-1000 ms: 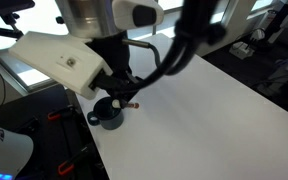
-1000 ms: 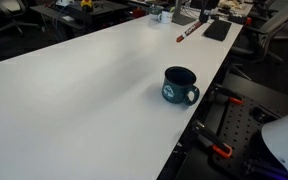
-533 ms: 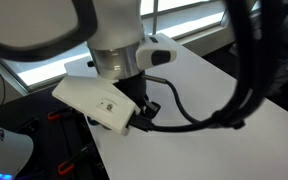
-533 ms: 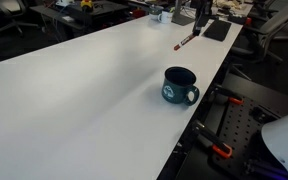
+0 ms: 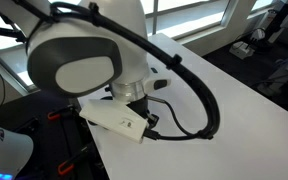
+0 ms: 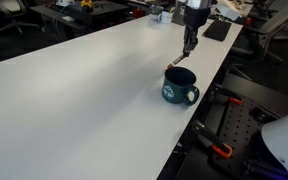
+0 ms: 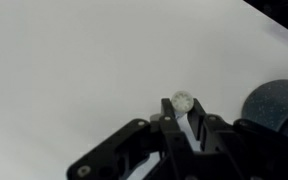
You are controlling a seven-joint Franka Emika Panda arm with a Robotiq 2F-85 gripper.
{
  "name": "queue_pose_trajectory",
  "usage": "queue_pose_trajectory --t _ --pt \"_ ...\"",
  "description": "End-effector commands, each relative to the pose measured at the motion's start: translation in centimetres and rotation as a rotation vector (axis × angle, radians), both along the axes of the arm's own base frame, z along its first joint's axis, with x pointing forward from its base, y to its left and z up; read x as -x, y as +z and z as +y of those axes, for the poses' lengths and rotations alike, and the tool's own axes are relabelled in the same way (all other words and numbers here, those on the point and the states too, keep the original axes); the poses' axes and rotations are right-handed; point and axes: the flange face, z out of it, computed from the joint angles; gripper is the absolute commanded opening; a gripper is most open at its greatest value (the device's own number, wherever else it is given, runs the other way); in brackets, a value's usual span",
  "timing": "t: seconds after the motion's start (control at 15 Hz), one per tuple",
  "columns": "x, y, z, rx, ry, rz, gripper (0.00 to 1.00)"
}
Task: Take the marker out of the green mug.
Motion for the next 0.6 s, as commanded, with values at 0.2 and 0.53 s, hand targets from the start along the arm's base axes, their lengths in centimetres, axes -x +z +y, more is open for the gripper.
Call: queue_pose_trajectory --t 0.2,0.53 --pt "-1.3 -4.1 0.5 -0.023 0.033 0.044 0.04" --pt "-1.6 -8.3 1.1 -0.088 0.047 0.105 0.04"
